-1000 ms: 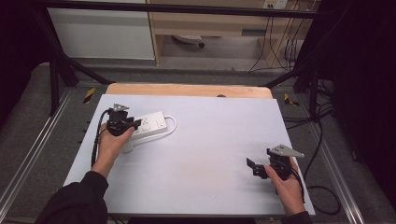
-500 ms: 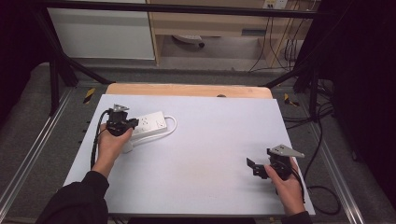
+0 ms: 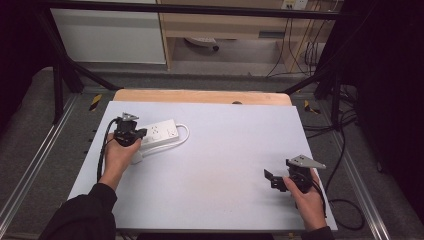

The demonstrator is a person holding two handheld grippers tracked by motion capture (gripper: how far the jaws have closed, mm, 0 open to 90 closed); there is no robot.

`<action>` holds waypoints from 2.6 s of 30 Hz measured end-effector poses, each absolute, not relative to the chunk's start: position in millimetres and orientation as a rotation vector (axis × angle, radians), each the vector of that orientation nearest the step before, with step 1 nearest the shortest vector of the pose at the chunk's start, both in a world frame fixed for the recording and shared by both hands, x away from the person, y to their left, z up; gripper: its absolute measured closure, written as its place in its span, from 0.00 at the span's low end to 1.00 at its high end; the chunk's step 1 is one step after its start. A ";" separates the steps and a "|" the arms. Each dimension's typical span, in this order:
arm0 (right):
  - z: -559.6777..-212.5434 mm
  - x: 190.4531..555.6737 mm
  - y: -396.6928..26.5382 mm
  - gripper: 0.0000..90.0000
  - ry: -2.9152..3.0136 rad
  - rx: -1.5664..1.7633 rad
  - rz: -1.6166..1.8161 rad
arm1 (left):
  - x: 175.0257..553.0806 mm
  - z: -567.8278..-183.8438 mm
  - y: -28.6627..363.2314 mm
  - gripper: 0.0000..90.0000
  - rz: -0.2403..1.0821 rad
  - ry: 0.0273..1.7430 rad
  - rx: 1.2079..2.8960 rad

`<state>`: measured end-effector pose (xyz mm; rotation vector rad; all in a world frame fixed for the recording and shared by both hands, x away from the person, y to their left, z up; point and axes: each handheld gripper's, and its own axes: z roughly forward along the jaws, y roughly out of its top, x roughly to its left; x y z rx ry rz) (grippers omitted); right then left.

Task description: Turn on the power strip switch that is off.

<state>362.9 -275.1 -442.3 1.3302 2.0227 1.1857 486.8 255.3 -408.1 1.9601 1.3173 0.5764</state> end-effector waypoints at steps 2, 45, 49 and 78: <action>-442.2 362.7 -275.3 0.04 2.024 1.330 1.184 | 486.8 -408.5 256.7 1.00 0.570 1.323 1.950; -442.8 363.3 -275.2 0.04 2.023 1.331 1.177 | 486.1 -420.9 250.1 1.00 0.545 1.312 2.021; -442.8 363.4 -275.2 0.04 2.023 1.331 1.178 | 484.8 -420.8 250.7 1.00 0.543 1.312 2.025; -442.4 362.9 -275.7 0.04 2.024 1.331 1.182 | 483.5 -422.9 251.2 1.00 0.546 1.330 1.990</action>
